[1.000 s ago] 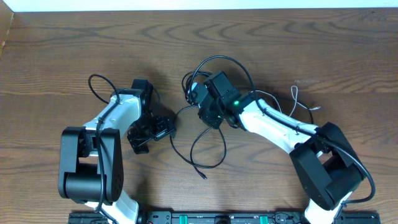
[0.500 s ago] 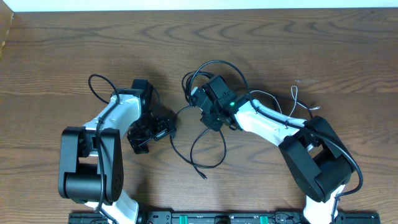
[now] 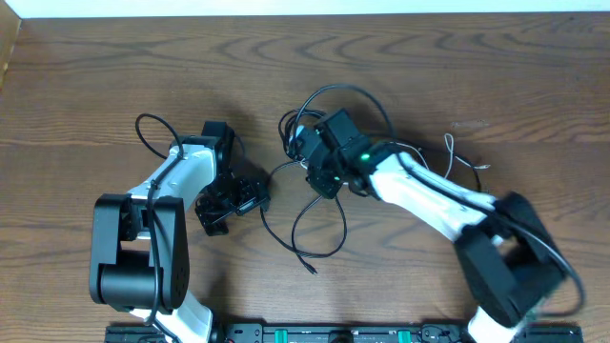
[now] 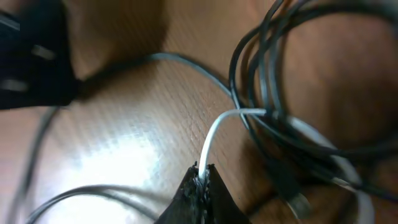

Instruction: Untangle cables

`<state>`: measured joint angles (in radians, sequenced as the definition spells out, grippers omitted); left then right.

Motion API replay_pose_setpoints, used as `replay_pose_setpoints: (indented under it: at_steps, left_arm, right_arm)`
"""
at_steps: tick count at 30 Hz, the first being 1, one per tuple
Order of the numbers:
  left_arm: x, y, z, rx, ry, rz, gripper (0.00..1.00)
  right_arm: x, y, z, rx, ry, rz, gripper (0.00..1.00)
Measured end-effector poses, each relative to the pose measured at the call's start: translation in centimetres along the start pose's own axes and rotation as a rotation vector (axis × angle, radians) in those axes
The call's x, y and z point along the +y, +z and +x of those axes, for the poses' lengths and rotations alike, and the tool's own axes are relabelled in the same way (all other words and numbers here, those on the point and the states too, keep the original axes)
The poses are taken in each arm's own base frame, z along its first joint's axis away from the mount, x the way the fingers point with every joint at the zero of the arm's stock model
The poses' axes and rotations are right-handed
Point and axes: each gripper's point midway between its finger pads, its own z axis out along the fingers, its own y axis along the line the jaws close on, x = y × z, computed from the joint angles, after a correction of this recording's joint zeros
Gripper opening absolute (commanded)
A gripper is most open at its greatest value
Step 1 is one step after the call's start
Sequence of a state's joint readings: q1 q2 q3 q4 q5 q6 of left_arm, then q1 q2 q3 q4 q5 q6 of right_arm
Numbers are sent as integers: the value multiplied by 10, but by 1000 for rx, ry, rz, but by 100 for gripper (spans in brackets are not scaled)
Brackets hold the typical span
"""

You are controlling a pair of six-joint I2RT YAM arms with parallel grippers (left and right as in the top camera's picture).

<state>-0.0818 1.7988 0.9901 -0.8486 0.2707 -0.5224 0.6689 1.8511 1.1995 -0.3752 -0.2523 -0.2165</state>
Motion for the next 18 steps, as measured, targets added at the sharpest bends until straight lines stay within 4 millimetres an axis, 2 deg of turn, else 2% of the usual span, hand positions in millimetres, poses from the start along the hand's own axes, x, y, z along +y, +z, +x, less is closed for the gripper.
replay_pose_setpoints:
  at_steps: [6, 18]
  left_arm:
    - [0, 0, 0, 0, 0, 0, 98]
    - [0, 0, 0, 0, 0, 0, 98]
  right_arm:
    - [6, -53, -23, -85, -11, 17, 1]
    - [17, -136, -39, -200, -11, 48, 1]
